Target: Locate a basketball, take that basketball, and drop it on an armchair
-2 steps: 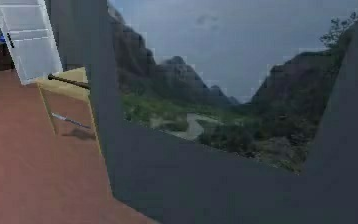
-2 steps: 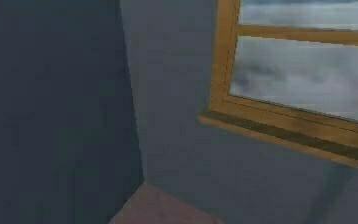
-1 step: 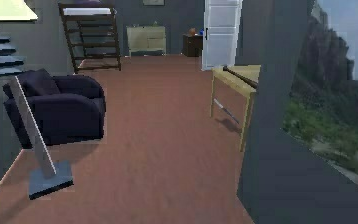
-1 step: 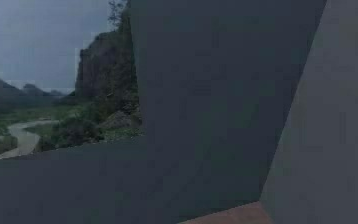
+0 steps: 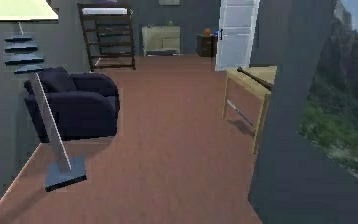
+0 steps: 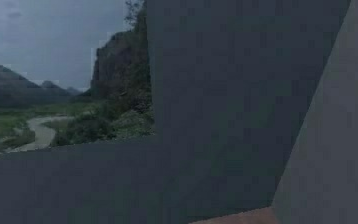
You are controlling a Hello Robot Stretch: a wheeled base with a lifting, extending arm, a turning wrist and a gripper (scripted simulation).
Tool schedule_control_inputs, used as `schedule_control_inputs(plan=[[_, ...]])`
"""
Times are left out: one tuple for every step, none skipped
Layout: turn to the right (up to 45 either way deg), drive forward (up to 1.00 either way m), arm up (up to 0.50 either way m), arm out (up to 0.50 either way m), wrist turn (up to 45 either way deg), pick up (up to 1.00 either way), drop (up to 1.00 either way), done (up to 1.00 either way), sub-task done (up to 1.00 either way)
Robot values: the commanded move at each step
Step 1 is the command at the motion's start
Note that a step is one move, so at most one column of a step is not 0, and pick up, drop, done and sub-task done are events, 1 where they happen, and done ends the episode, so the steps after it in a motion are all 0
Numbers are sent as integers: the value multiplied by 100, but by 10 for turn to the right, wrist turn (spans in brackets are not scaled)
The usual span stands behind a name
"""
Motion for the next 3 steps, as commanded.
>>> schedule_control_inputs(plan=[[0, 100, 0, 0, 0, 0, 0, 0, 0], [-30, 0, 0, 0, 0, 0, 0, 0, 0], [0, 35, 0, 0, 0, 0, 0, 0, 0]])
